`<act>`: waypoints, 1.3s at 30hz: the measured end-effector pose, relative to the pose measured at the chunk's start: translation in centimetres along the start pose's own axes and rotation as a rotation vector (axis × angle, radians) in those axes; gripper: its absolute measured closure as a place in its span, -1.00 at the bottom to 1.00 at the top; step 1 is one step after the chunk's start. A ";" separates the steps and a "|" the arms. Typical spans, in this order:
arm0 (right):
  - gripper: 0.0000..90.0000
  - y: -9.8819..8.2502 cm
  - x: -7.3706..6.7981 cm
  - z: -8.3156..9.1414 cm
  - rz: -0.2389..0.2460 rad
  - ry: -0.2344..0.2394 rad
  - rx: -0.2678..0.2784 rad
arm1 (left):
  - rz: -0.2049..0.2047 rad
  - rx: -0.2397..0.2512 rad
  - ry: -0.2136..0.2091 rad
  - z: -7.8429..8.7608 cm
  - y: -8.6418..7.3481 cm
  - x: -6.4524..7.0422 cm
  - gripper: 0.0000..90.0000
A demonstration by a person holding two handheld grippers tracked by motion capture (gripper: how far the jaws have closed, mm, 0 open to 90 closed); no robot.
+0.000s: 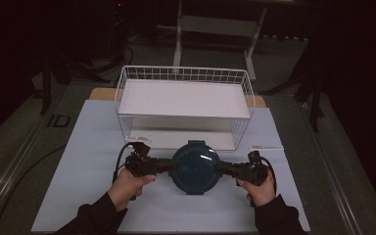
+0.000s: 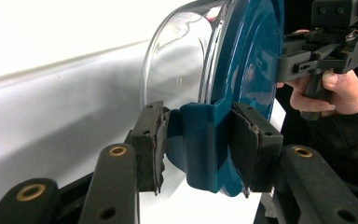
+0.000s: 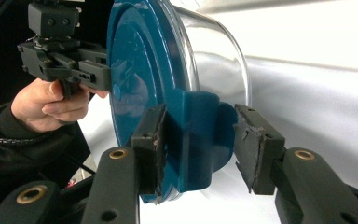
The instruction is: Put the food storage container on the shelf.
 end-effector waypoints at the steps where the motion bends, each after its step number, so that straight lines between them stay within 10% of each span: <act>1: 0.24 0.3 -0.1 -0.1 0.001 0.003 0.003 | -0.002 0.005 0.002 0.1 0.3 -0.2 0.26; 16: 0.24 4.8 2.2 -3.0 0.072 -0.014 0.039 | -0.029 0.079 0.044 -0.1 3.0 -4.0 0.26; 39: 0.22 5.9 6.3 -6.3 0.092 -0.100 0.056 | -0.007 0.123 0.087 -2.4 3.8 -8.7 0.25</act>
Point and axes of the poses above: each handheld gripper's, and its own axes: z roughly backward along the jaws, y roughly out of its top, x roughly to its right, the point moved 9 cm from there along -z, roughly forward along the jaws, and after that the axes turned 3 degrees about -z, right-handed, at the moved point
